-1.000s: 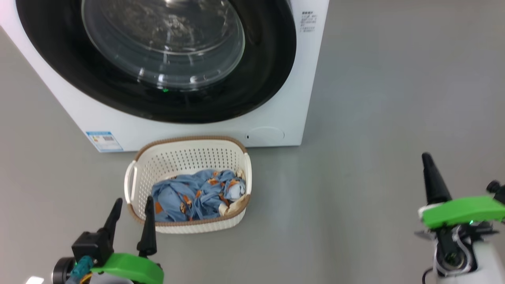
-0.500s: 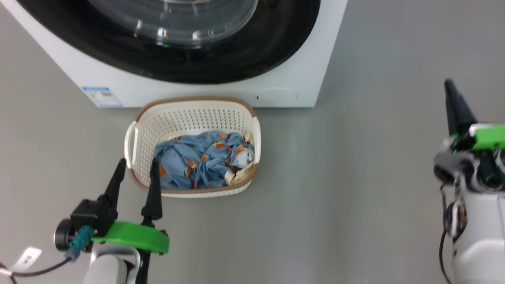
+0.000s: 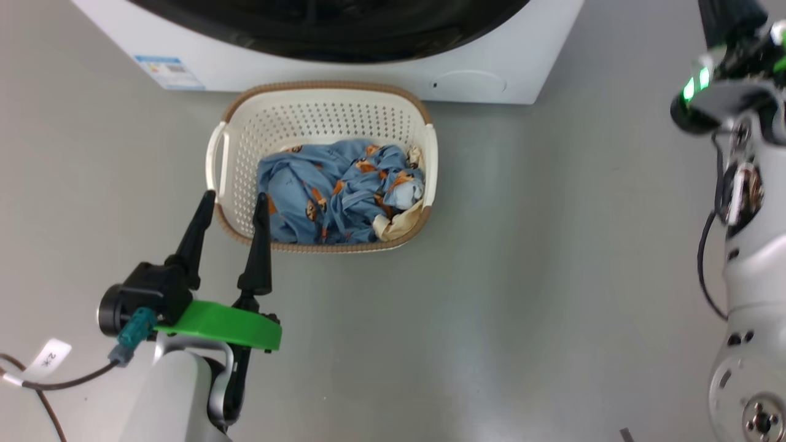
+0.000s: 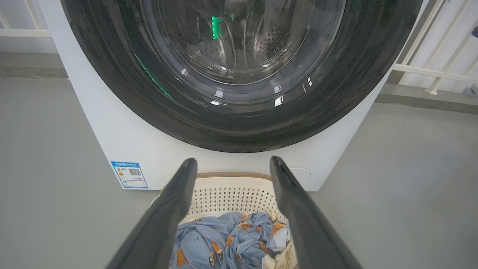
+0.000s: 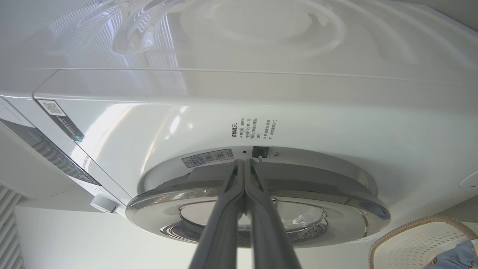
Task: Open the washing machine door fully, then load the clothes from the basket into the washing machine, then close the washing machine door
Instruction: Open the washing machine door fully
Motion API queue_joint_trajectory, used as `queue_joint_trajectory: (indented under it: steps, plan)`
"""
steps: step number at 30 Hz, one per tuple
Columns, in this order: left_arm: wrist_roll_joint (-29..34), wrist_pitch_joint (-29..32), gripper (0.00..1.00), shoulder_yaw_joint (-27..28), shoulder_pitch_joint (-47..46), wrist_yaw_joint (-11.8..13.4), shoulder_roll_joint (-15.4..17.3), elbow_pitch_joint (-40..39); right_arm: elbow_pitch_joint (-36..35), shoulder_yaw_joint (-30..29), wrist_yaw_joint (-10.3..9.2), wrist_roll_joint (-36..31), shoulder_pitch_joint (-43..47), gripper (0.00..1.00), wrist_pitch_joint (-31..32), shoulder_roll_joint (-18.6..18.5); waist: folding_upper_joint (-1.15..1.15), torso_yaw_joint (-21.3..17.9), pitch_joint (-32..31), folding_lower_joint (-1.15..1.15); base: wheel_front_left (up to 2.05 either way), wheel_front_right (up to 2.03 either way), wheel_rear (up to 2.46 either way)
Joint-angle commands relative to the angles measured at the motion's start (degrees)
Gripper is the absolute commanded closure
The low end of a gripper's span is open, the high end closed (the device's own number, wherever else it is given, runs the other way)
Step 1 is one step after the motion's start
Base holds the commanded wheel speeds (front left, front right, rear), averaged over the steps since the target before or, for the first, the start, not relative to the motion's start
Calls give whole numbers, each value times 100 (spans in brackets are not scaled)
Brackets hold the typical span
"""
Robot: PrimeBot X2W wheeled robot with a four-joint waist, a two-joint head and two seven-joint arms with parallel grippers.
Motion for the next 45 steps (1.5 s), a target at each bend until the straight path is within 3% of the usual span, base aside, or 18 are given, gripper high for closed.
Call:
queue_joint_trajectory:
  steps: [1,23,45]
  plan:
    - [-50,-47,0,136,-114,22,113,-159,-90,133,9,50,-250,100,92,27,0,150,173,0,0,0,0]
    - [-199,-47,0,-117,-442,99,113,-283,1414,538,9,-786,-2602,100,497,-104,0,448,726,0,0,0,0]
    - [-283,-47,0,-156,-441,166,113,-253,1721,621,9,-1127,-2610,100,1185,-264,0,488,669,0,0,0,0]
